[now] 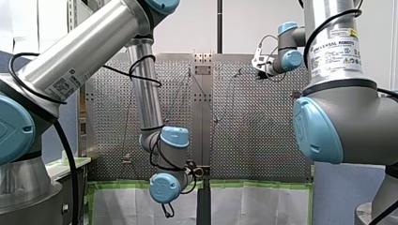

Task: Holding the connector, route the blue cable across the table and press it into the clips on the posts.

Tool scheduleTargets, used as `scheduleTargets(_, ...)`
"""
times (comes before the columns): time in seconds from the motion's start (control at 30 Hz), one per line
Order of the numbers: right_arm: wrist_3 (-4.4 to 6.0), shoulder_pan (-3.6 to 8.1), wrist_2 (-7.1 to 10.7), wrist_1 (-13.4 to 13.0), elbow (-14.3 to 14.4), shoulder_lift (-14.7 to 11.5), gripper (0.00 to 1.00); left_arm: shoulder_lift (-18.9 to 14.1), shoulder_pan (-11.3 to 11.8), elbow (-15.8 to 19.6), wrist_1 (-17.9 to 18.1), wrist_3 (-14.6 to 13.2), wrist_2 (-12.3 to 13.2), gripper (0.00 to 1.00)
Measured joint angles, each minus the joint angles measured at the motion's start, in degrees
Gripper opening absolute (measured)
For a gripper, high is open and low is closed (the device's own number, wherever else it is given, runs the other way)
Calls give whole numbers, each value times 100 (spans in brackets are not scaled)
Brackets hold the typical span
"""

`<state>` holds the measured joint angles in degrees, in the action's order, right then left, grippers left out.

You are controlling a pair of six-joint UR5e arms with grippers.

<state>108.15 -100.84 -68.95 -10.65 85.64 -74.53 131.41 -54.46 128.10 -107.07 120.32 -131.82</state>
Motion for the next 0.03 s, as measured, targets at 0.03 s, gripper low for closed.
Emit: scheduleTargets(0.03, 0, 0, 0, 0, 0, 0, 0, 0, 0, 0, 0, 0, 0, 100)
